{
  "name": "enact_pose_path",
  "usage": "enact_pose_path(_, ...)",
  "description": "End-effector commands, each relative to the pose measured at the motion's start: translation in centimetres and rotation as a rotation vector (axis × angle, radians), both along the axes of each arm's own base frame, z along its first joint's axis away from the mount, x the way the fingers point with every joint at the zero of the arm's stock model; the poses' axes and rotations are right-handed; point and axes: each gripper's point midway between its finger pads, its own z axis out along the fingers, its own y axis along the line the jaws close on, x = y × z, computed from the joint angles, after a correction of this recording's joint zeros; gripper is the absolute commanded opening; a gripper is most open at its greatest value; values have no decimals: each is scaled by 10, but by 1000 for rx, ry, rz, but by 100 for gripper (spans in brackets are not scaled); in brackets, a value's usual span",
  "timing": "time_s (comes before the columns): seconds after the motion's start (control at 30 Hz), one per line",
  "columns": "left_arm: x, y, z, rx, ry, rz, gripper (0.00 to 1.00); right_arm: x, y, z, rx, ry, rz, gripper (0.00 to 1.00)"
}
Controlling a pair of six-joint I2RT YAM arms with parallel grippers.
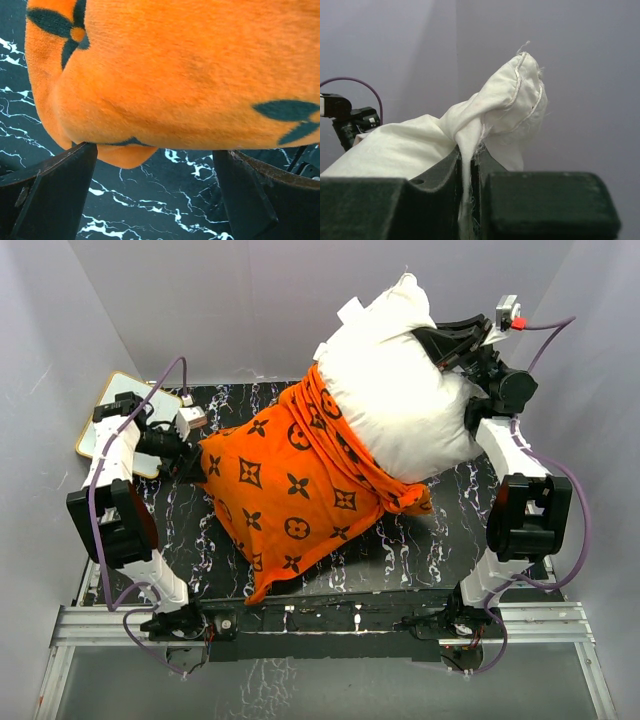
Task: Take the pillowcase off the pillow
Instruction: Remove the pillow from the pillowcase.
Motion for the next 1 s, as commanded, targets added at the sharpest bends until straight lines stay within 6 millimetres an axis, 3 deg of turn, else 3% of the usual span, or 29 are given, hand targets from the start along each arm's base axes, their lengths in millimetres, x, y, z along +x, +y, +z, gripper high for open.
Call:
enact_pose_path(0.0, 17, 3, -5, -6, -86, -46, 97, -69, 9, 82, 55, -361, 73, 8)
enact_pose_path(0.07, 23, 0, -3, -43, -86, -36, 96, -75, 12, 83, 65, -375, 113, 8)
enact_pose_path(0.17, 9, -7, -8, -81, -26, -92, 89, -75, 18, 84, 44, -369, 116, 8)
enact_pose_path(0.37, -12, 16, -38, -7, 109, -95, 41, -62, 17, 87, 31, -312, 51, 8)
enact_pose_path(0.43, -13, 22, -41, 2, 98, -78, 37, -60, 14, 89, 48, -291, 32, 8)
enact_pose_path(0.47, -13, 24, -43, 8, 88, -70, 38, -61, 14, 90, 50, -291, 29, 8)
enact_pose_path(0.6, -6, 17, -33, -17, -5, -52, 78, -68, 19, 92, 30, -302, 58, 8)
enact_pose_path(0.73, 6, 3, -14, -78, -138, -41, 96, -77, 23, 91, 5, -318, 86, 8)
enact_pose_path(0.9, 31, 6, -20, -64, -195, 13, 97, -99, 36, 83, -28, -320, 240, 8)
enact_pose_path(0.97, 32, 9, -28, -52, -184, 20, 97, -105, 37, 83, -16, -314, 274, 8)
